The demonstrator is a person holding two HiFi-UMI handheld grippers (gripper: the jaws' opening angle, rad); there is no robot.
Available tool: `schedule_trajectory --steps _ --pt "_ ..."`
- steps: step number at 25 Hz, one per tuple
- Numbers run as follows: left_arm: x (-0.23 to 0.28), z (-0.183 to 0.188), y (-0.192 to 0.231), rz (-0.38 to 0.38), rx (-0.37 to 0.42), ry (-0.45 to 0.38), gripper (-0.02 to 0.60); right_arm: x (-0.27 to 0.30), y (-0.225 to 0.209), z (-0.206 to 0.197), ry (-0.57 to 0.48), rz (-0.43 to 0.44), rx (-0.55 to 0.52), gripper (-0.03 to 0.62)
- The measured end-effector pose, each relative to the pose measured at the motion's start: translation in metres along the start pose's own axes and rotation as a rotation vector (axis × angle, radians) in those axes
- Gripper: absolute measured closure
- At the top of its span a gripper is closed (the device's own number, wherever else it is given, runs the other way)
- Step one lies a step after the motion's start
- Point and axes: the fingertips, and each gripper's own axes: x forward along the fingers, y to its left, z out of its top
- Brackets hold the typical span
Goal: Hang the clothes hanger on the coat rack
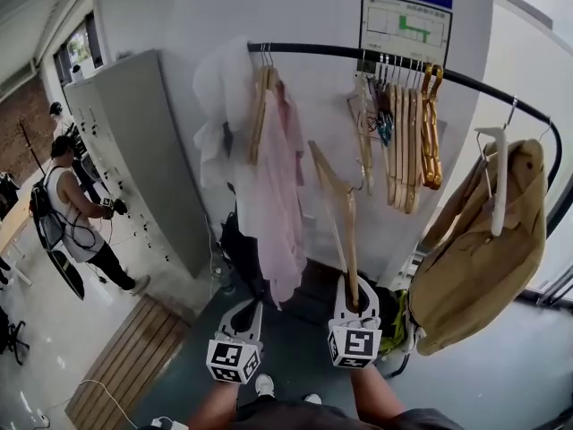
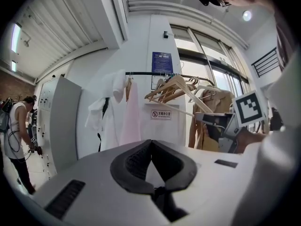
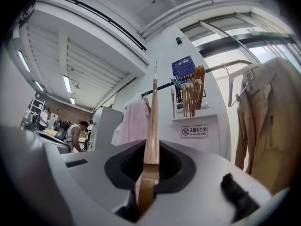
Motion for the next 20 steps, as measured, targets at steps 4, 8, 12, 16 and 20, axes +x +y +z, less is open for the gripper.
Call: schedule_trajectory --steps 4,8,12,16,20 --pt "0.020 0.004 0.017 -0.045 0.004 -0.002 0.572 0.029 0.002 0.010 -0.011 -0.029 -0.013 0.549" --pt "0.038 0.009 0.035 -0.077 0.014 -0.004 0.572 0.070 0.004 0.021 -0.011 -0.079 -0.019 0.549" --pt "0.050 0.014 0.053 -0.098 0.032 -0.017 0.572 0.117 -0.001 0.043 -0.004 -0.139 -0.026 0.549" --pt "0.058 0.015 0.070 -0.116 0.023 -0.022 0.572 0.167 -0.010 0.069 -0.004 -0.189 -0.018 0.549" --pt "0.061 0.008 0.080 -0.136 0.014 -0.009 0.572 0.212 -0.020 0.093 -0.001 -0.212 0.003 0.549"
